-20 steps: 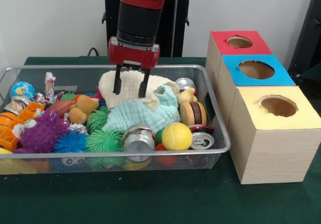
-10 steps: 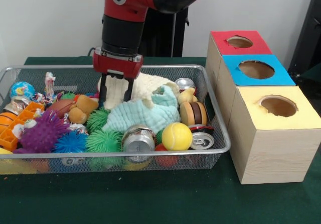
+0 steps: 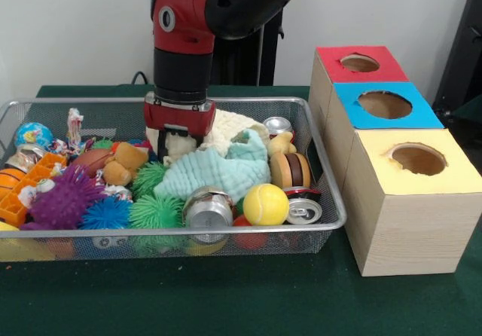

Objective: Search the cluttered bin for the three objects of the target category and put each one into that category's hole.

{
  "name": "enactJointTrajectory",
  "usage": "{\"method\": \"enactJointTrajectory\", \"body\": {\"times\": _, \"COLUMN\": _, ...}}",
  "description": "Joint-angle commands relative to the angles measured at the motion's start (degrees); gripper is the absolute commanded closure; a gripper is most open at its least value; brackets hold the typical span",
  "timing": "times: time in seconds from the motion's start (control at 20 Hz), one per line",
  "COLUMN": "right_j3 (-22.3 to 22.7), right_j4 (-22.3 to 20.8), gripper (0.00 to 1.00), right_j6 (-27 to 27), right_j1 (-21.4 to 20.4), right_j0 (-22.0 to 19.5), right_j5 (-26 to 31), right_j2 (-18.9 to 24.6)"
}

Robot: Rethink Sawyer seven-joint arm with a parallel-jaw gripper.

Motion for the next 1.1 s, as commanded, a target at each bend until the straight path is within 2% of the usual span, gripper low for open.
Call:
{"method": "enactJointTrajectory", "body": {"times": 0.05, "right_j3": -5.11, "right_j4": 4.19, "gripper": 0.0, "right_j6": -7.2, "right_j1": 0.47, "right_j0": -0.58, "right_j5": -1.01, "right_j2": 14.36}}
{"method": "enactJointTrajectory", "body": {"times": 0.15, "right_j3": -5.29, "right_j4": 3.92, "gripper": 0.0, "right_j6": -5.99, "right_j1": 0.59, "right_j0": -0.07, "right_j5": -0.64, "right_j2": 14.65}}
{"method": "enactJointTrajectory", "body": {"times": 0.35, "right_j3": -4.92, "right_j4": 5.47, "gripper": 0.0, "right_j6": -8.61, "right_j1": -0.4, "right_j0": -0.8, "right_j5": 0.03, "right_j2": 16.43}}
{"method": "enactJointTrajectory", "body": {"times": 0.4, "right_j3": -4.88, "right_j4": 4.9, "gripper": 1.0, "right_j6": -9.0, "right_j1": -0.65, "right_j0": -0.86, "right_j5": -0.11, "right_j2": 16.81}}
{"method": "enactJointTrajectory", "body": {"times": 0.55, "right_j3": -4.25, "right_j4": 5.88, "gripper": 1.0, "right_j6": -11.92, "right_j1": -1.58, "right_j0": -1.83, "right_j5": -0.93, "right_j2": 17.87}}
{"method": "enactJointTrajectory", "body": {"times": 1.0, "right_j3": -4.49, "right_j4": 4.37, "gripper": 1.0, "right_j6": -11.89, "right_j1": -1.92, "right_j0": -1.5, "right_j5": 0.25, "right_j2": 18.16}}
{"method": "enactJointTrajectory", "body": {"times": 1.1, "right_j3": -4.22, "right_j4": 4.75, "gripper": 1.0, "right_j6": -9.82, "right_j1": -2.8, "right_j0": -1.16, "right_j5": 1.17, "right_j2": 17.6}}
